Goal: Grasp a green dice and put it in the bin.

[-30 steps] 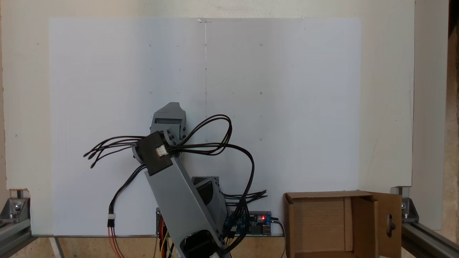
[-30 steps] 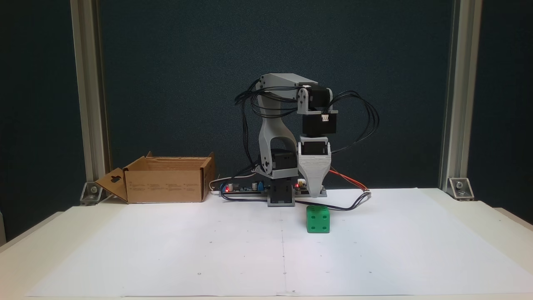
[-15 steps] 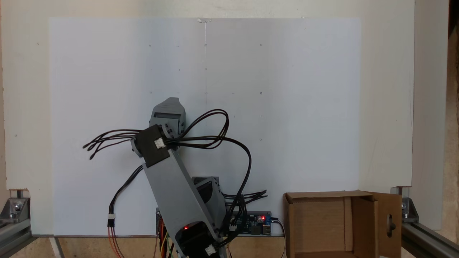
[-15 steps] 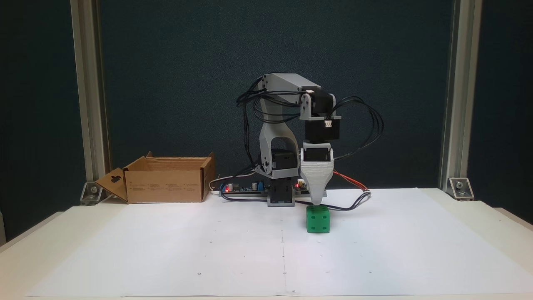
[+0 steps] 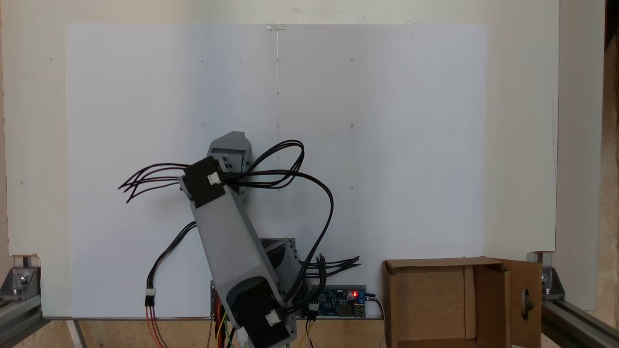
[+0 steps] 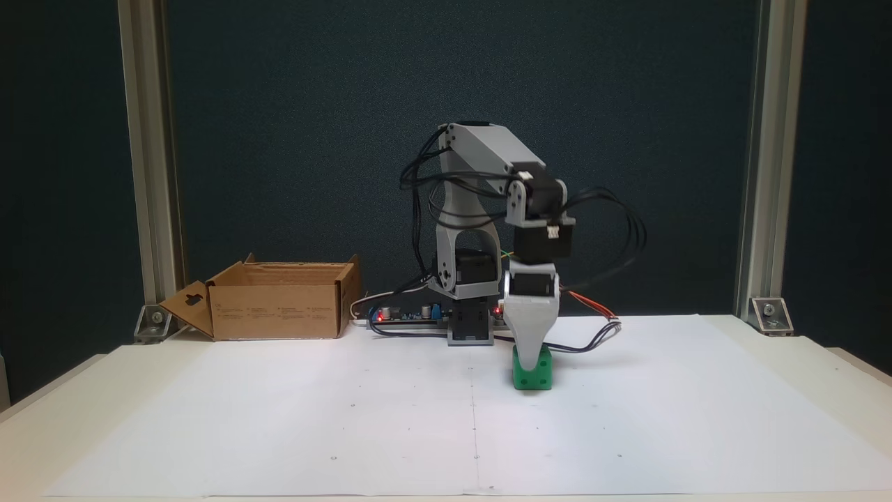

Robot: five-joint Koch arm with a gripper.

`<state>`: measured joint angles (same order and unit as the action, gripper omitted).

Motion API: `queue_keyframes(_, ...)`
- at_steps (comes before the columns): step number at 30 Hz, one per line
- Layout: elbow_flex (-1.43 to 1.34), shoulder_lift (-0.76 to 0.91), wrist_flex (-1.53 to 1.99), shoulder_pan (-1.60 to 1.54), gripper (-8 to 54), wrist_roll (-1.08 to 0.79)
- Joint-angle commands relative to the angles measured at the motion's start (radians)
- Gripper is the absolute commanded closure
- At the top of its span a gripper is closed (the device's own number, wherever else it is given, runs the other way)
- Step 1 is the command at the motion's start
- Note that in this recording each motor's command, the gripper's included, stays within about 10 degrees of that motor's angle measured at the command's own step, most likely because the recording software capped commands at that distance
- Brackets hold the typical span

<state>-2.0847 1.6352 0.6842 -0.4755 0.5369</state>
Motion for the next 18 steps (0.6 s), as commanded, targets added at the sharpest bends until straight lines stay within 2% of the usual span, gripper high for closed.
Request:
queue_keyframes(1, 0.020, -0.008, -0.020, 0.000, 2.0, 0.064)
queue_keyframes(18, 0.020, -0.087, -0.046, 0.006, 2.5, 0.064)
